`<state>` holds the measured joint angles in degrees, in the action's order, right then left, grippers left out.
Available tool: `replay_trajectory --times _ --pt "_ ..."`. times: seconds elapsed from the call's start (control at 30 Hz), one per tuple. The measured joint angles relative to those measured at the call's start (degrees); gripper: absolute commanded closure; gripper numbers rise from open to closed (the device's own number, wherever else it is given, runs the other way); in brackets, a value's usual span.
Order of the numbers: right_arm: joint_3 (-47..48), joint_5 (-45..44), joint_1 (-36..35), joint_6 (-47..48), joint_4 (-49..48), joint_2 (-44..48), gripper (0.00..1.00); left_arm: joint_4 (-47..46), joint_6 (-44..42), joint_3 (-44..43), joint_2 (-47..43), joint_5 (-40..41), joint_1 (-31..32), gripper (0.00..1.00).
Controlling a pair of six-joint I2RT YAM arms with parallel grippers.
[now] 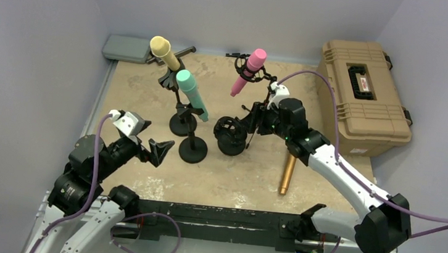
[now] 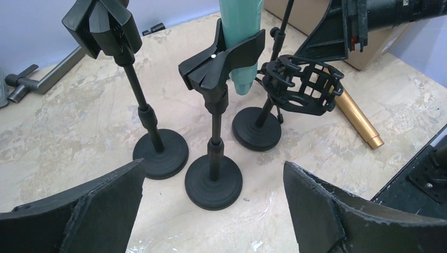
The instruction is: Remove the microphone from the stand
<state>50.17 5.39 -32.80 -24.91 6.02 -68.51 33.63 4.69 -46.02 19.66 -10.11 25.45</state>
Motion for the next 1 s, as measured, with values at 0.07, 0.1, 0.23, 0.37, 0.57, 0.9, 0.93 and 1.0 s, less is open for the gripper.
replay_trajectory --times 0.07,0.1,0.23,0.37,0.57,0.9,0.93,1.0 --pt "1.99 -1.2 0.22 1.95 4.33 0.39 0.31 -0.02 0.02 0.0 0.09 0.07 0.0 0.0" --pt "2.93 -1.68 0.26 2.86 6.05 0.42 0.3 -0.02 0.02 0.0 0.11 0.11 0.0 0.0" --pt "6.69 -3.28 0.48 6.82 11.56 0.42 0.28 -0.04 0.09 0.0 0.37 0.68 0.0 0.0" --pt "11.37 -3.34 0.24 9.57 14.34 0.26 0.28 -0.04 0.15 0.0 1.07 1.55 0.0 0.0" --pt "22.05 -5.77 -8.0 12.44 16.0 -1.53 0.29 -0.15 0.2 0.24 1.14 3.43 0.0 0.0" --pt "31.5 -6.58 -21.35 13.09 14.86 -4.9 0.29 -0.11 0.52 0.7 2.03 6.56 0.0 0.0" --pt "32.17 -7.04 -22.38 13.16 14.16 -5.46 0.29 -0.11 0.57 0.76 1.95 6.88 0.0 0.0" --pt "32.85 -7.87 -24.79 13.27 12.35 -6.47 0.3 -0.09 0.66 0.85 1.66 7.48 0.0 0.0"
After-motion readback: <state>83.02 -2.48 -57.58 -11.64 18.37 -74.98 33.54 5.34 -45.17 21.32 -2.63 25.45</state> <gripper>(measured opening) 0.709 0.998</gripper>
